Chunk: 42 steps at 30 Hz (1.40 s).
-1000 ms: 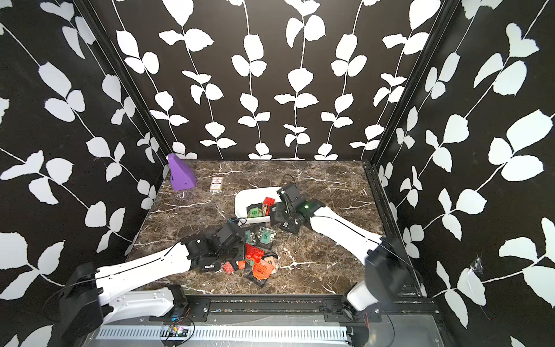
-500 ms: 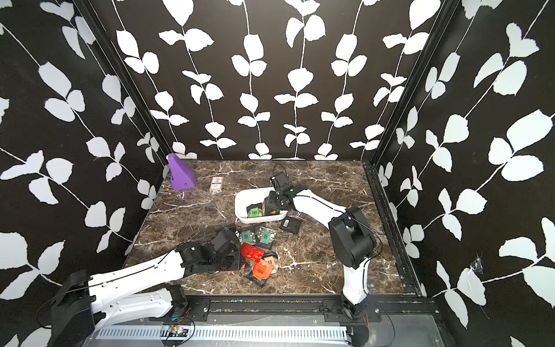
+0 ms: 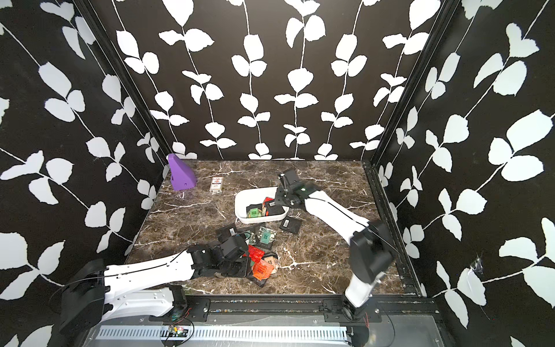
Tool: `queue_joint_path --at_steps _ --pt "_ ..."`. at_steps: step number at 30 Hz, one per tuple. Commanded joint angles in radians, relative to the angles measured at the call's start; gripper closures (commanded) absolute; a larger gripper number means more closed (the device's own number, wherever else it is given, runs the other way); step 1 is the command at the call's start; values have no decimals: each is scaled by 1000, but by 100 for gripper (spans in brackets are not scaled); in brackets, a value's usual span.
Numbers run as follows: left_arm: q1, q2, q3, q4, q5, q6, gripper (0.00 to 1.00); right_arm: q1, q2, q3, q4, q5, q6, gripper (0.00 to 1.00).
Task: Put the tea bags into the storage box
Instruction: Place the tea bag in the storage box, then pick up the tea bag from the center of the board.
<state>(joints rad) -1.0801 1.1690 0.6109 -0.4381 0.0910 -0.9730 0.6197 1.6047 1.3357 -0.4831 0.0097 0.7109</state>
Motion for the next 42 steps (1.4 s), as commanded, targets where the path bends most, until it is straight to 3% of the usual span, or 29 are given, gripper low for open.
queue_joint_path --at_steps 1,6,12,19,29,42 --pt "-9 5 -8 12 19 -1 100 25 -142 -155 2 -30 9 51" --pt "-25 27 -16 1 43 4 100 159 -301 -354 -49 -2 117 52" --pt "-38 44 -44 52 66 -23 100 337 -479 -644 106 30 389 53" --pt "-40 82 -40 72 73 -19 100 492 -455 -756 272 45 541 56" --pt "-41 139 -65 112 64 -34 100 523 -321 -768 390 -12 570 58" --pt "-41 173 -66 132 69 -30 100 522 -216 -768 408 -38 612 61"
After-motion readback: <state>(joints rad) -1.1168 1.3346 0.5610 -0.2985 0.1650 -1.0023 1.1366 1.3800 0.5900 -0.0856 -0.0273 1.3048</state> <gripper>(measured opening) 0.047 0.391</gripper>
